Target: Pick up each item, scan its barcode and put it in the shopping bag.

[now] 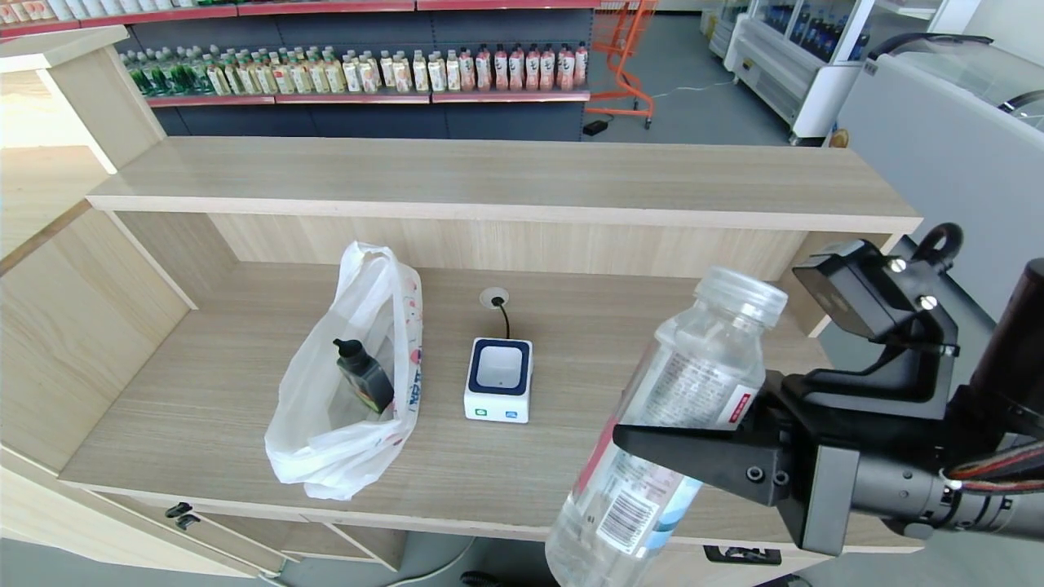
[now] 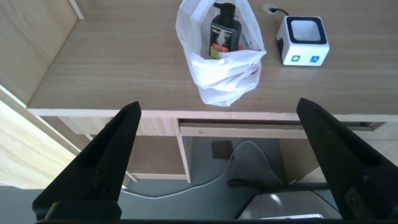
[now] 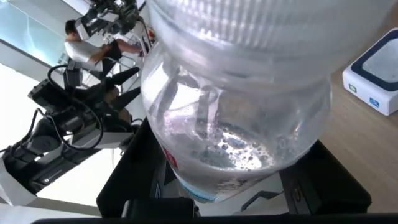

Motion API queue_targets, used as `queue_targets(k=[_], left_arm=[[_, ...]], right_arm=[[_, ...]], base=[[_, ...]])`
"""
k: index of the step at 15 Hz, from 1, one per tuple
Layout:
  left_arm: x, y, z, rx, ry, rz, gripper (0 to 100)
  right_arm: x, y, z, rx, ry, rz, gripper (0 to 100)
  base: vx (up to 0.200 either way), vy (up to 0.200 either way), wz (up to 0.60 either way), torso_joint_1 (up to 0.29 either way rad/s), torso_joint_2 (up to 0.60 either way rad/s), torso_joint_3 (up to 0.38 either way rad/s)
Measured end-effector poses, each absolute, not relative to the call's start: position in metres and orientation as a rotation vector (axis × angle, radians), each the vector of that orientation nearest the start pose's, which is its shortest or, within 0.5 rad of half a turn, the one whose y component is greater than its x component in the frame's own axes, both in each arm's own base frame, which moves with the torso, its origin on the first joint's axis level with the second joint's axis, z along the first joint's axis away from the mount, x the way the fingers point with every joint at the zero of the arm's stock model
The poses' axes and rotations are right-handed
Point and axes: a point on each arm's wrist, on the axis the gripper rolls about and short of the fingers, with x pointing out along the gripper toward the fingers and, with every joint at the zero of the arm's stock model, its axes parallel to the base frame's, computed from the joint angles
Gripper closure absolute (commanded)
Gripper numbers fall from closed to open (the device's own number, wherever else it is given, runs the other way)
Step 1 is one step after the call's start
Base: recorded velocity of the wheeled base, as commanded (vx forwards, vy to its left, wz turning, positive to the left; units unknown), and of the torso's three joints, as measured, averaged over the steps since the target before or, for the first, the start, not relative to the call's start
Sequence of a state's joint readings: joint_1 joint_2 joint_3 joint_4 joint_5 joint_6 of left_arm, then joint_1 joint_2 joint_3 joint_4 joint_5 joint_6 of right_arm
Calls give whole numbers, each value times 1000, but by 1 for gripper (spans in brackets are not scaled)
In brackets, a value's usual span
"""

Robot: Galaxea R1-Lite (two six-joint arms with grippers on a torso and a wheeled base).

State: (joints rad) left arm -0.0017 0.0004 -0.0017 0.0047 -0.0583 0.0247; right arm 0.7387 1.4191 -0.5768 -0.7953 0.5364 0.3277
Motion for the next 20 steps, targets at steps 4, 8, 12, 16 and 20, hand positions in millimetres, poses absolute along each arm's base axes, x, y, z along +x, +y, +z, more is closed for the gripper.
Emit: queue_targets(k=[4,8,12,16,20], left_arm=[[-23,-1,75,24,3,-61,0],[-23,-1,75,25,3,-60,0],[-23,-1,76,24,2,-60,0],[-23,-1,75,24,3,-60,0],[-23,-1,75,25,3,-60,0]], right_arm=[[166,156,215,276,242,1246,100],[169,152,216,278,243,1277,100],[169,148,219,280,238,1265,100],[167,145,222,280,224,1265,100],[165,143,223,279,216,1267,100]], base=[[0,0,0,0,0,0],[0,0,0,0,0,0],[0,0,0,0,0,0],[0,0,0,0,0,0],[0,0,0,0,0,0]])
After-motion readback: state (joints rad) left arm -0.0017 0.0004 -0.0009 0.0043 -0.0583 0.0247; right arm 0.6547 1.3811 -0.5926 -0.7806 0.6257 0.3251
